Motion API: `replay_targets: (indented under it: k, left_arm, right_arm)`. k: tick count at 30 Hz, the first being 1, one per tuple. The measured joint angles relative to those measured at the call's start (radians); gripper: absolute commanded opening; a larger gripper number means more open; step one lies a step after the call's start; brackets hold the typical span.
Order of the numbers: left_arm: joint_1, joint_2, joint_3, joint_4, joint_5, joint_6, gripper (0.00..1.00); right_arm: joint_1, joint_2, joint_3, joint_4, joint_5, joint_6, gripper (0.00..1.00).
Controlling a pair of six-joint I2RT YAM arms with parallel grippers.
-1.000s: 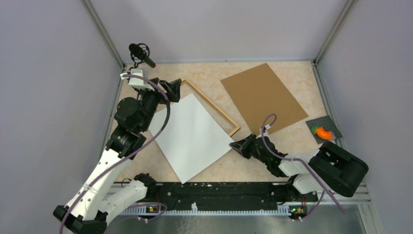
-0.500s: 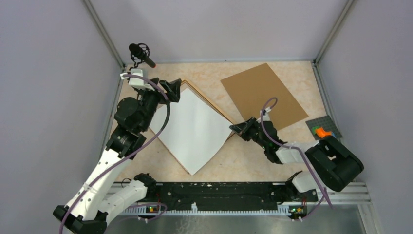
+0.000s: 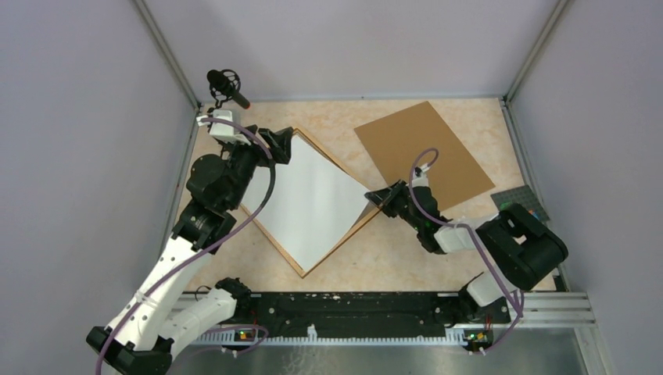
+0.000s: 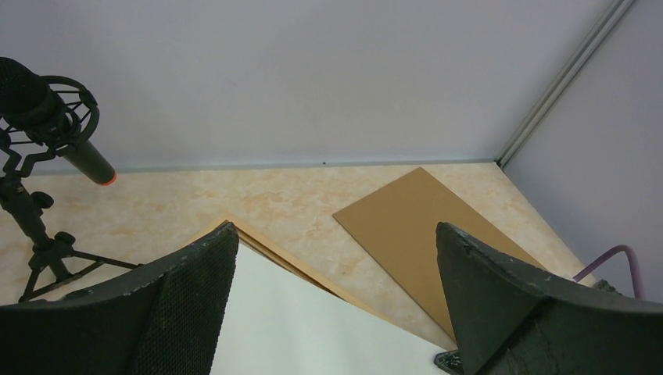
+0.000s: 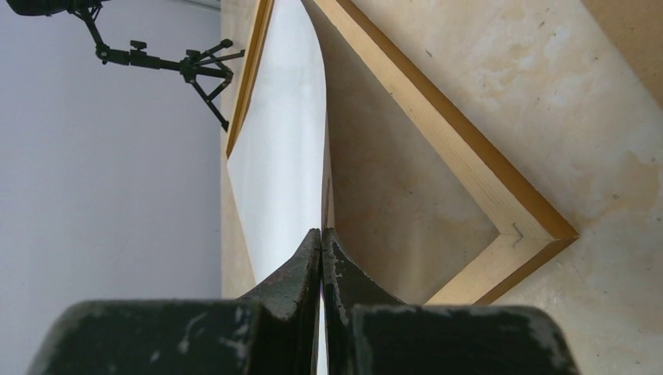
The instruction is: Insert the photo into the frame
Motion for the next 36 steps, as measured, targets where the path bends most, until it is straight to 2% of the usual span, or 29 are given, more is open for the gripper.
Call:
replay_targets:
  k: [7,11,21,34,36]
  left_arm:
    - [0.000,0.000,-0.002,0.000,0.012,-0.001,0.99]
    - [0.006,0.000,-0.002,0.000,0.016,-0.001,0.99]
    - [0.008,0.010,-0.005,0.004,0.016,-0.002,0.99]
    - [0.012,0.013,-0.006,0.006,0.016,-0.002,0.99]
    - [0.012,0.013,-0.006,0.006,0.016,-0.002,0.99]
  right_arm:
    - [0.000,-0.119,-0.027,-0.050,0.043,-0.041,0.00]
    - [0.000,-0.126,-0.027,-0.068,0.048,-0.056,0.00]
    - [0.017,0.063,0.035,-0.013,0.035,-0.044,0.00]
    - [0.069,0.164,0.100,0.062,0.125,-0.082,0.00]
    - [0.074,0.163,0.112,0.036,0.134,-0.084,0.05]
